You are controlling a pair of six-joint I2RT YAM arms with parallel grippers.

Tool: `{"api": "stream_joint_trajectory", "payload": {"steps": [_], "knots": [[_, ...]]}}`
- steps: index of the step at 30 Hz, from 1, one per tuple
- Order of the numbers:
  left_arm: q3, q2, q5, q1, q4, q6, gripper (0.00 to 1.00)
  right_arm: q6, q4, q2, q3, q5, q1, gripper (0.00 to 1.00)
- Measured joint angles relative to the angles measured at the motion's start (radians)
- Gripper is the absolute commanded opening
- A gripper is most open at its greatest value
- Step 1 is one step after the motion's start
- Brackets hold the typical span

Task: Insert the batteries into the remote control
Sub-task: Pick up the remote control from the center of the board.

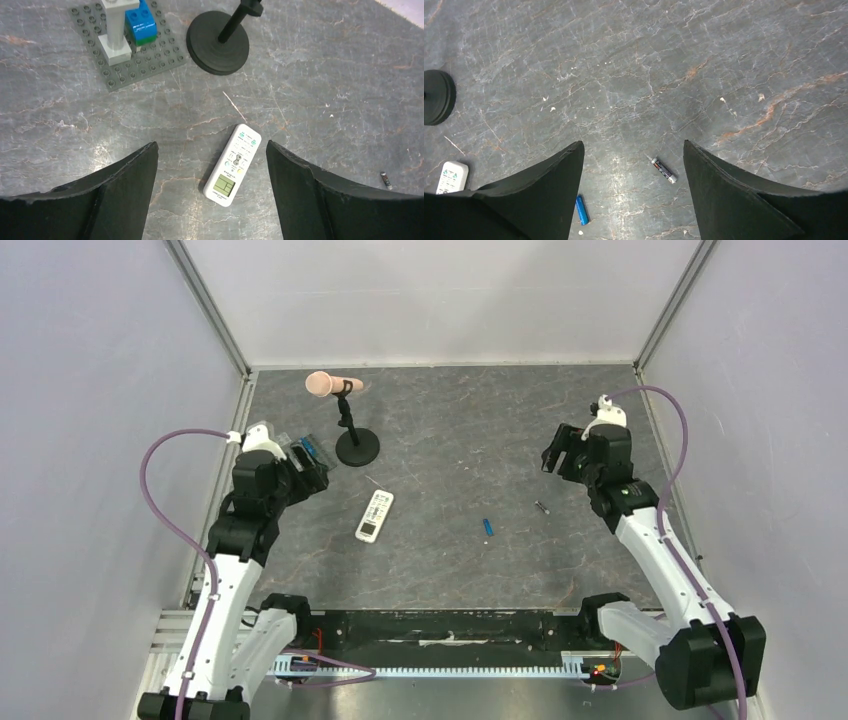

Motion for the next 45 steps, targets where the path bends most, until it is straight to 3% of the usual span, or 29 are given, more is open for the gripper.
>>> {"api": "stream_joint_trajectory", "payload": {"steps": [5, 10, 15, 17, 22, 24, 29, 33, 41, 45], "knots": [[-0.046, -0.002, 0.025, 0.0, 0.014, -0.001, 0.86, 0.0, -0.002, 0.035, 0.0, -0.006, 0.0, 0.76], [-0.137, -0.012, 0.181, -0.001, 0.086, 0.027, 0.86, 0.0, 0.008, 0.064, 0.0, -0.013, 0.0, 0.77], [-0.179, 0.056, 0.238, -0.052, 0.138, 0.03, 0.86, 0.0, 0.027, 0.103, 0.0, -0.032, 0.006, 0.77], [-0.178, 0.097, 0.221, -0.11, 0.161, 0.029, 0.86, 0.0, 0.031, 0.117, 0.0, -0.039, 0.013, 0.77], [-0.146, 0.257, 0.008, -0.386, 0.22, 0.033, 0.85, 0.011, 0.046, 0.137, -0.005, -0.05, 0.036, 0.78], [-0.134, 0.351, -0.058, -0.448, 0.257, 0.037, 0.83, 0.014, 0.05, 0.142, -0.005, -0.051, 0.044, 0.78], [-0.134, 0.526, -0.166, -0.475, 0.294, 0.04, 0.8, 0.018, 0.06, 0.143, -0.011, -0.051, 0.048, 0.78], [-0.134, 0.573, -0.213, -0.475, 0.306, 0.047, 0.8, 0.023, 0.069, 0.141, -0.044, -0.051, 0.048, 0.78], [-0.134, 0.669, -0.206, -0.475, 0.352, 0.057, 0.79, 0.052, 0.068, 0.147, -0.062, -0.062, 0.048, 0.78], [-0.134, 0.695, -0.198, -0.475, 0.364, 0.057, 0.71, 0.063, 0.073, 0.171, -0.062, -0.067, 0.048, 0.77]]}}
